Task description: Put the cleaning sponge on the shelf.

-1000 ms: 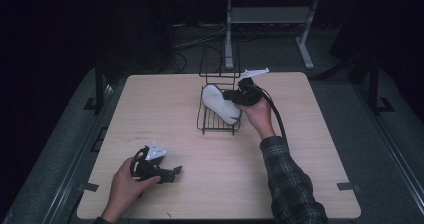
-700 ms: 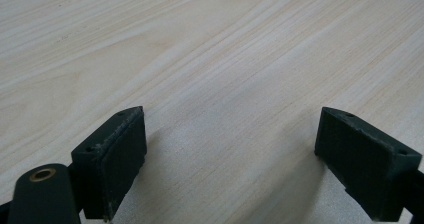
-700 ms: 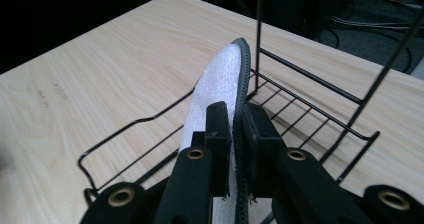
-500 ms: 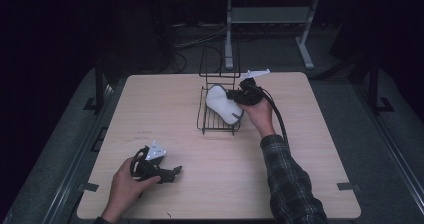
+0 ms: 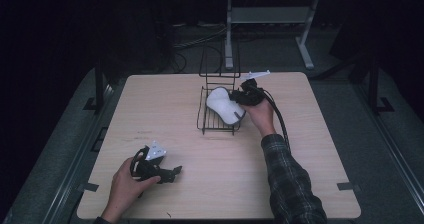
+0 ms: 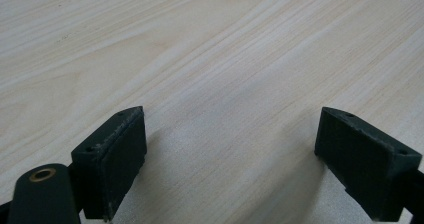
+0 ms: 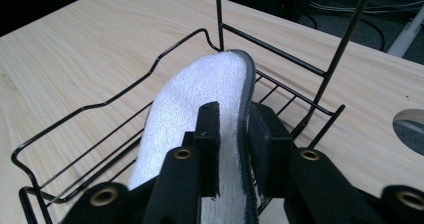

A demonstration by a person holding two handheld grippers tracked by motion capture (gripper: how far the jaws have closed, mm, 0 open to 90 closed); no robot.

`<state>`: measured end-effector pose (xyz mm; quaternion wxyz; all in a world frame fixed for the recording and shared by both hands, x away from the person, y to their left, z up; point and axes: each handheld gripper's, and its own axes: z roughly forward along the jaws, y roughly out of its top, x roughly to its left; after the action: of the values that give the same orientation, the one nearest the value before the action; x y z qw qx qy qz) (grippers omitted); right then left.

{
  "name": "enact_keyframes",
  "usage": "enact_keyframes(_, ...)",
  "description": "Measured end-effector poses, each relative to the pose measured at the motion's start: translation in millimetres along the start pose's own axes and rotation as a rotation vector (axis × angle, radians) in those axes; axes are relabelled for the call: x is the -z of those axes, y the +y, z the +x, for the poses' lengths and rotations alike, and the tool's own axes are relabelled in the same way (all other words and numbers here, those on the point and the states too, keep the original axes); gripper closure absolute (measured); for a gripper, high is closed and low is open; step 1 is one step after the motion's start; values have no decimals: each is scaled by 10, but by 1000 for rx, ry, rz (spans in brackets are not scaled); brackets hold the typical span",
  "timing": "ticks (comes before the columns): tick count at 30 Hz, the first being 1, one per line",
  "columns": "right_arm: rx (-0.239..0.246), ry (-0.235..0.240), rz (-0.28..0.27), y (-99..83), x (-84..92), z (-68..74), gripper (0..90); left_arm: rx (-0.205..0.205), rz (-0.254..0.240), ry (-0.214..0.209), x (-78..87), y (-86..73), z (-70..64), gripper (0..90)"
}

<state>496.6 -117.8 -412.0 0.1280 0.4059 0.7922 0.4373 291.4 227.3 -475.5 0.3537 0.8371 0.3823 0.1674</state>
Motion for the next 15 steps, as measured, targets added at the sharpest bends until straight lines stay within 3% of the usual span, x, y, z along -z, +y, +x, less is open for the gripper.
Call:
enact_keyframes(4,0,-3,-11,1,33,-16,724,0,0,0,0,0,0,124)
enact_keyframes(10,4,20,-23,-25,160,-30,897,0,-1,0,-1,0,0,124)
enact_keyframes(15,21,44,-10,-91,266,-20,899,0,0,0,0,0,0,124)
